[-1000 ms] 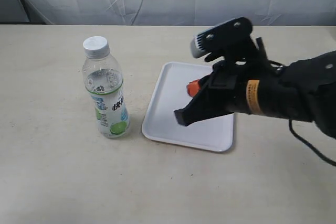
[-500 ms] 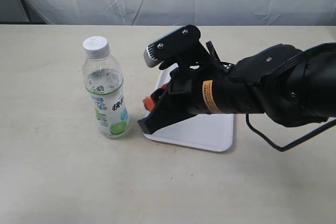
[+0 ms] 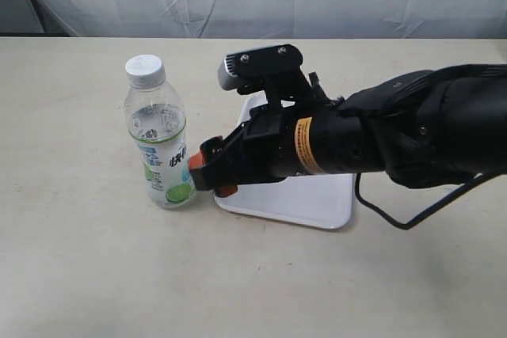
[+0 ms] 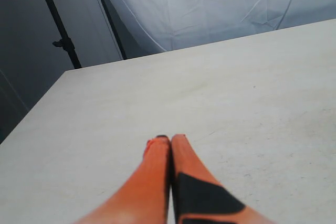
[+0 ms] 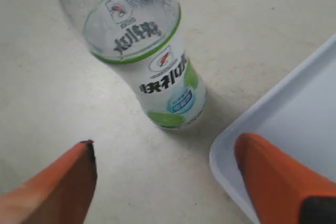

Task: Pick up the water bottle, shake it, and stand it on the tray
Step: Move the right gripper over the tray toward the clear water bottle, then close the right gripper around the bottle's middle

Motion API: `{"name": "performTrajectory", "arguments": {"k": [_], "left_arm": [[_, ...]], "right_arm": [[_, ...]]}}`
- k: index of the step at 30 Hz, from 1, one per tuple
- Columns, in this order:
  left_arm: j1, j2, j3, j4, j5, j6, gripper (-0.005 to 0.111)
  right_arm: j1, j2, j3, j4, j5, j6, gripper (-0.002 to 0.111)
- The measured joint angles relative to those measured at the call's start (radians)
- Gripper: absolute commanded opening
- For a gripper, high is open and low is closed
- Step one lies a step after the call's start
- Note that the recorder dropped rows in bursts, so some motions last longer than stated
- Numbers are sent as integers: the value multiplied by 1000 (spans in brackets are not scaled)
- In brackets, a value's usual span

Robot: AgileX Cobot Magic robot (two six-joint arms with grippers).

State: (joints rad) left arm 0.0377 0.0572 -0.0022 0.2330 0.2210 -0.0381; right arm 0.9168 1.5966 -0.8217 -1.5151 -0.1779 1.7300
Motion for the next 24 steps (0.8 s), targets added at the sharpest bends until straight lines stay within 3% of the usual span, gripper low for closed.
{"name": "performTrajectory", "arguments": {"k": [3,9,24], "left_arm": [[0,0,0,0,0,0,0],[0,0,0,0,0,0,0],[0,0,0,0,0,0,0]], "right_arm": [[2,30,-13,6,-33,-29,74],[3,96,-82,6,-36,-87,94],[15,205,-190,59,-19,-168,95]]}}
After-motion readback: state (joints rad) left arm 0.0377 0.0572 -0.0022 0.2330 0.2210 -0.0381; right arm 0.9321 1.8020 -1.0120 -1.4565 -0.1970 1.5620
